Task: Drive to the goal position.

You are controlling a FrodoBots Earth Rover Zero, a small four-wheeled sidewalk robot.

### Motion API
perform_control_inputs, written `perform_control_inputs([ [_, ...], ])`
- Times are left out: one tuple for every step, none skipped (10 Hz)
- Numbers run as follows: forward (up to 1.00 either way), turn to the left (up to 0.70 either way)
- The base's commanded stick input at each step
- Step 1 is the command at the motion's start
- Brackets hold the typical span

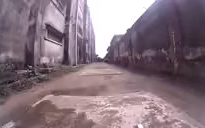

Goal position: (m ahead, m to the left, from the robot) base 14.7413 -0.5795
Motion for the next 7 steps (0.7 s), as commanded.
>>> perform_control_inputs([
  [0.5, 0.0],
  [0.5, 0.0],
  [0.5, 0.0],
  [0.5, 0.0],
  [0.5, 0.0],
  [0.5, 0.0],
  [0.5, 0.0],
])
